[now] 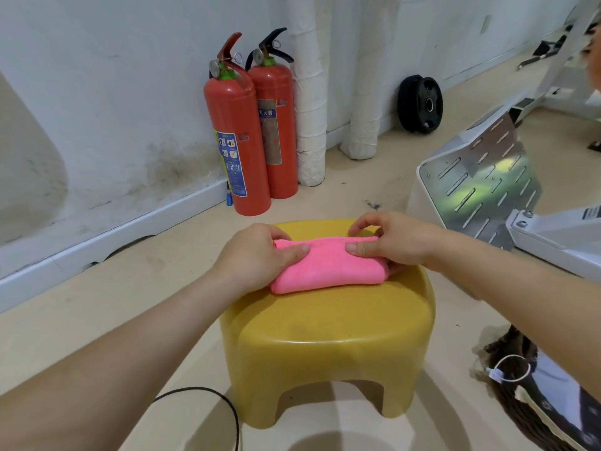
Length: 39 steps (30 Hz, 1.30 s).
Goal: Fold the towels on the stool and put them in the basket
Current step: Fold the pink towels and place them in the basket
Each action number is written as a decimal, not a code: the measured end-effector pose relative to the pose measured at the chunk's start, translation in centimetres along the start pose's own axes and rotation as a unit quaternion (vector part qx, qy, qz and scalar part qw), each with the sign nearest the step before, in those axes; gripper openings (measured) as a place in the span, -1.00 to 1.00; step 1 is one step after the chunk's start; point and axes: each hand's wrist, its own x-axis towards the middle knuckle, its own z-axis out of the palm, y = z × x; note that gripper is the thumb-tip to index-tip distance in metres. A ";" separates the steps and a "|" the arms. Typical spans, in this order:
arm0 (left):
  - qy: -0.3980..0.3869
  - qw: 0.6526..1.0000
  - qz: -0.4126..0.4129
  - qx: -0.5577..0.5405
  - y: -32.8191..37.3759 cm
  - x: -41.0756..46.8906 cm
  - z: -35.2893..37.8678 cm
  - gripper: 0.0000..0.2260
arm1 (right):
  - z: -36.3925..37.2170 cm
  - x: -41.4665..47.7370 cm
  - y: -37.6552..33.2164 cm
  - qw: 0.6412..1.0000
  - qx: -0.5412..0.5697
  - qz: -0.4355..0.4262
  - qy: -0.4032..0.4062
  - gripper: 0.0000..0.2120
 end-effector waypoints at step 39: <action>-0.144 0.952 0.145 -0.229 23.0 -5.1 10.3 -0.50 | -7.4 -17.3 12.1 0.958 0.042 -0.105 0.265 -0.75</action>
